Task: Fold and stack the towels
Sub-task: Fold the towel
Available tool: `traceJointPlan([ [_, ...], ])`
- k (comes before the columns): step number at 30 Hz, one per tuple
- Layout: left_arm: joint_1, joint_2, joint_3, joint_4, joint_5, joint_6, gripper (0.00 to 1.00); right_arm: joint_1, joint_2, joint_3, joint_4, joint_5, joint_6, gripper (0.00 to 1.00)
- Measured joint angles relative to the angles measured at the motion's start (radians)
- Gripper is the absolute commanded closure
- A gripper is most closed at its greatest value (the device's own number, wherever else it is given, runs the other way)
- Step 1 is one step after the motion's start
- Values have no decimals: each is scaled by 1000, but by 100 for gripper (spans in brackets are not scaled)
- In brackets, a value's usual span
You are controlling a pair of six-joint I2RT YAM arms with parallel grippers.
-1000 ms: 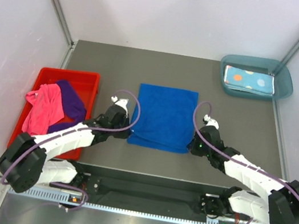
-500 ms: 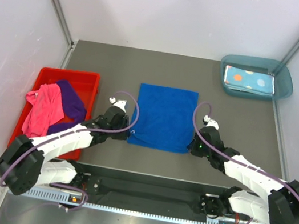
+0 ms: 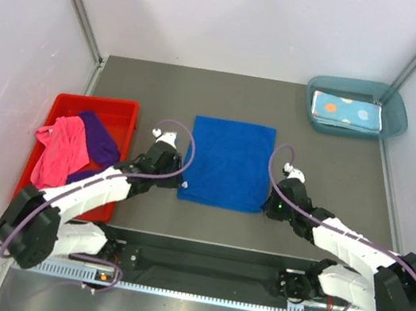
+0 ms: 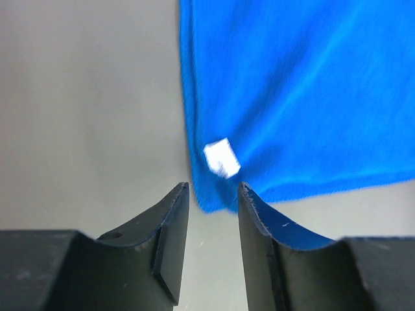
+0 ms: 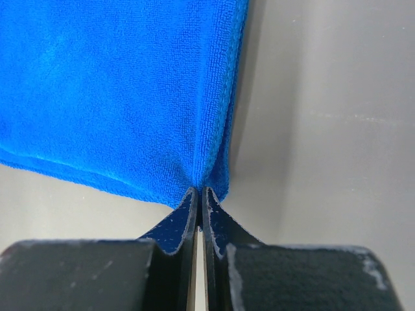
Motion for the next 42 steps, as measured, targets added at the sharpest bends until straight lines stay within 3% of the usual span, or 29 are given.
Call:
traceJointPlan([
  [11, 12, 251, 185, 56, 42, 4, 64, 0, -33, -4, -9, 0, -5, 95],
  [19, 11, 262, 138, 74, 174, 27, 83, 0, -15, -16, -2, 6, -8, 98],
  [29, 9, 289, 76, 67, 204, 33, 100, -2, 1, -16, -24, 18, -3, 100],
  [42, 9, 245, 76, 6, 149, 28, 100, -28, -48, -17, -66, 17, 4, 100],
])
